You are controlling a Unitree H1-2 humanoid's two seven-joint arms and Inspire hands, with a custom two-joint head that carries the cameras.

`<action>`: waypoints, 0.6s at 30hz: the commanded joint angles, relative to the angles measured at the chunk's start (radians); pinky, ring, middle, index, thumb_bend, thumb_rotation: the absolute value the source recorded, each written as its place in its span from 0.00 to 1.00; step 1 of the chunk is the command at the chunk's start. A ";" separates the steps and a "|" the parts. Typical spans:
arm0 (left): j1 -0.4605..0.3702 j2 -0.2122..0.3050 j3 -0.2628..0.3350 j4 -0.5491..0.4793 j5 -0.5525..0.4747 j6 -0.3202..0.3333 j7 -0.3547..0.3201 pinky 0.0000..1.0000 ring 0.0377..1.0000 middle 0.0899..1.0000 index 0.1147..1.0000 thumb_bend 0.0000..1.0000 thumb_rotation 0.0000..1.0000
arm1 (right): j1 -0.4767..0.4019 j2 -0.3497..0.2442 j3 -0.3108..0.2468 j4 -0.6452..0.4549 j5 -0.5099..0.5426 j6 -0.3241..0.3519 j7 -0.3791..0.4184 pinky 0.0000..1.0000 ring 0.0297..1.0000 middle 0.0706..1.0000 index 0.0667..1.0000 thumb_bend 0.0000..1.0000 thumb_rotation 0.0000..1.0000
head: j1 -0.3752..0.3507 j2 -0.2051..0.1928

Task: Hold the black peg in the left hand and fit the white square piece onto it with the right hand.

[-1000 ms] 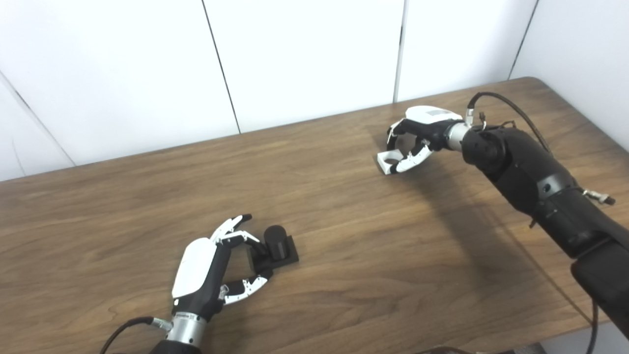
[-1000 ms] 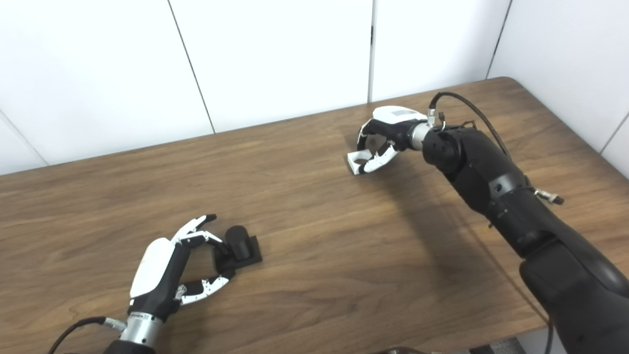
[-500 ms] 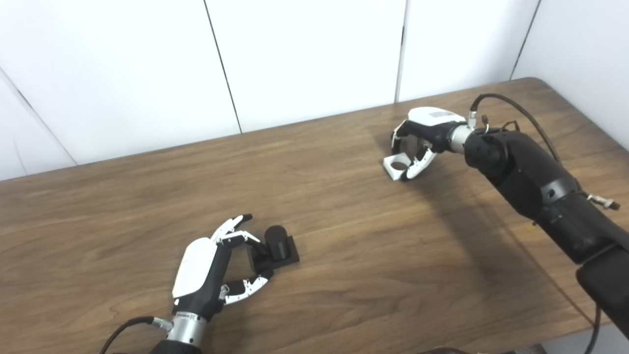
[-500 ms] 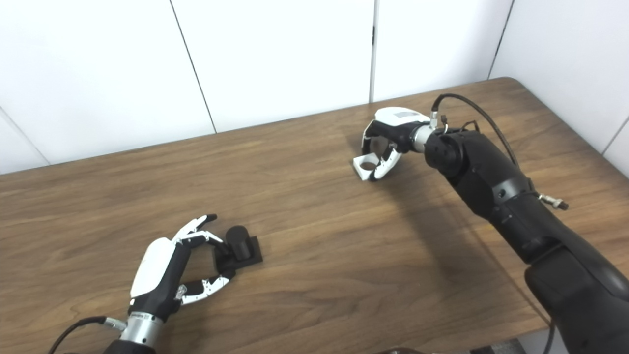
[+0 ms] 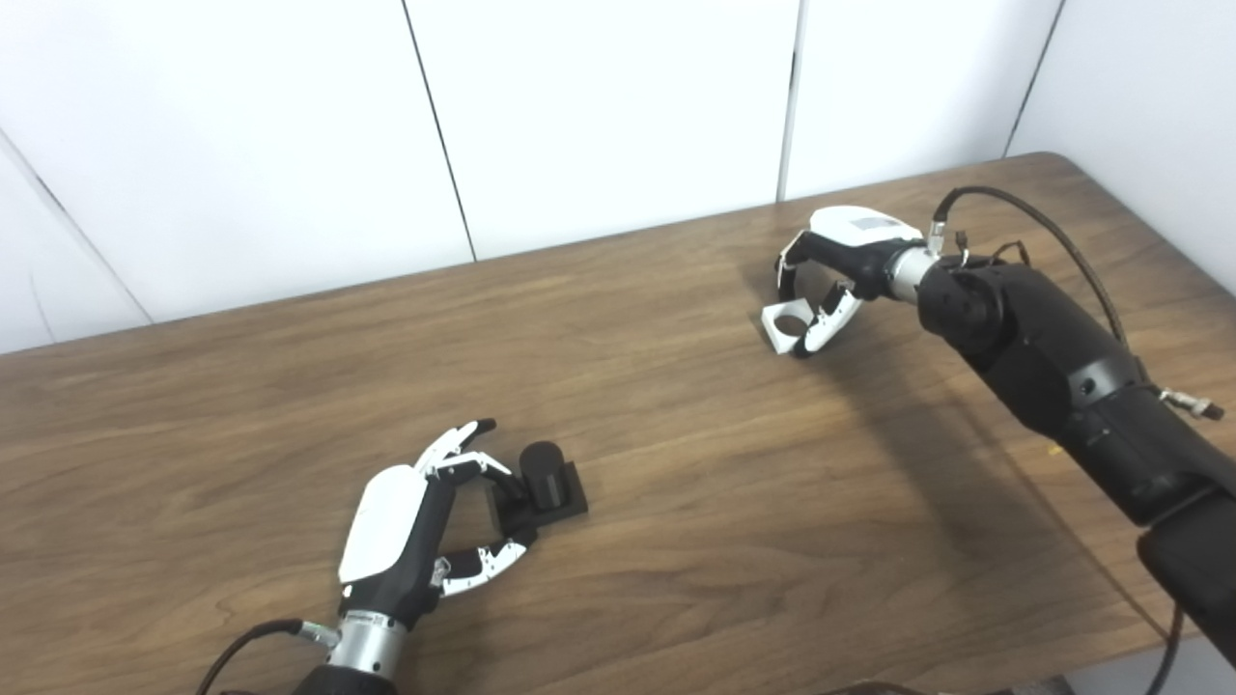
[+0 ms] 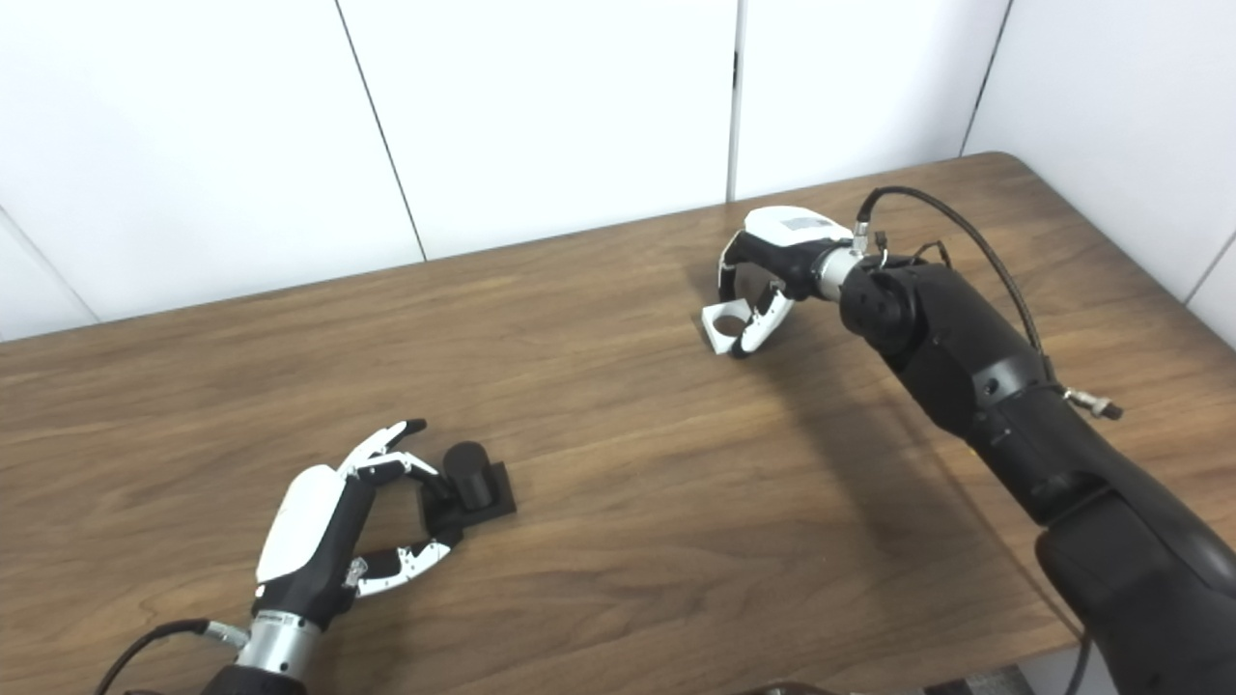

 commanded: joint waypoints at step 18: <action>-0.024 0.015 0.007 0.000 0.011 0.013 -0.003 0.81 0.92 0.89 0.42 0.52 0.07 | 0.032 -0.015 -0.099 -0.154 0.011 -0.018 -0.075 0.89 0.88 0.80 0.45 0.52 0.14 | 0.000 -0.002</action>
